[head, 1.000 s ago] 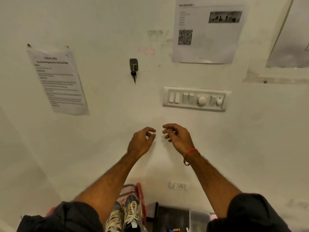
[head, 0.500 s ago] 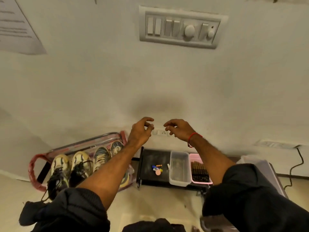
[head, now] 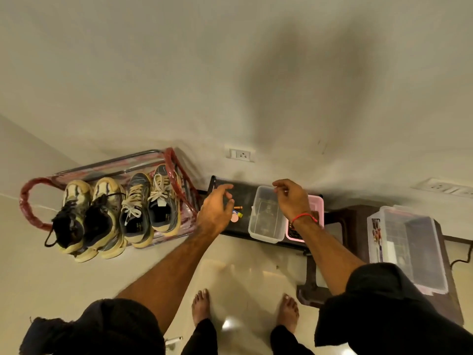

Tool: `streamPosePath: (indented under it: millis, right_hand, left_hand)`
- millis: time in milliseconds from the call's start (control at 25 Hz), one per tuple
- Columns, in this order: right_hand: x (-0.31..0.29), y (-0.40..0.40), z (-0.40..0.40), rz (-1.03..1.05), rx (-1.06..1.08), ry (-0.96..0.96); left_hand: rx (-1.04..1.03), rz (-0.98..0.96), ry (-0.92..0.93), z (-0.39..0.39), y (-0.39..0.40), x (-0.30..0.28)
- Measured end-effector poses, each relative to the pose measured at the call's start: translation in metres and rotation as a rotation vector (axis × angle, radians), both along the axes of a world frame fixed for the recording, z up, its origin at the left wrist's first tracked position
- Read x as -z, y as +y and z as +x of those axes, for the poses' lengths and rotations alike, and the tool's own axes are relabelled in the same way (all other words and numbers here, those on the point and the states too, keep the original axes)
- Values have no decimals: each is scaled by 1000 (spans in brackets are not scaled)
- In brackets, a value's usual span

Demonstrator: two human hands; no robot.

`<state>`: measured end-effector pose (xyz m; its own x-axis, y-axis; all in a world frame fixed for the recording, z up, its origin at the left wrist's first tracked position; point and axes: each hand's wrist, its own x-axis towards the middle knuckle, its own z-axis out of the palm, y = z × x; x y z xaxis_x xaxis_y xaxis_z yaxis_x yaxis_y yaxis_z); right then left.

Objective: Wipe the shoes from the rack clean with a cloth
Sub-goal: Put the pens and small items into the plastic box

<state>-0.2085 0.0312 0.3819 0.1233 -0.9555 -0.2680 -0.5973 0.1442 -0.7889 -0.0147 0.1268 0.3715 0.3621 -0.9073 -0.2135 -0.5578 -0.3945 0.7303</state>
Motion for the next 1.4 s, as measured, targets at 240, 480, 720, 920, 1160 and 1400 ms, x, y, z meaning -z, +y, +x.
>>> streamPosePath:
  millis: [240,480,720,920,1160,1400]
  right_hand:
    - [117,15,2,-33,2,-43]
    - [247,27,23,-173,-33,-98]
    - [306,13,30,-322,-145,-62]
    - [321,15,28,-356,-202,-24]
    - [330,38,22,-493,-204,9]
    - [325,39,14,-520,-109,-50]
  left_hand:
    - [-60,17,12,-15,-4,115]
    - [-46,-26,-24,6,-6,267]
    - [37,-145,-76,28,-16,383]
    - [-16,-195,-62,22,-19,419]
    - [25,-12,-101,25,-15,419]
    - [-63,-91,-248,8,-10,418]
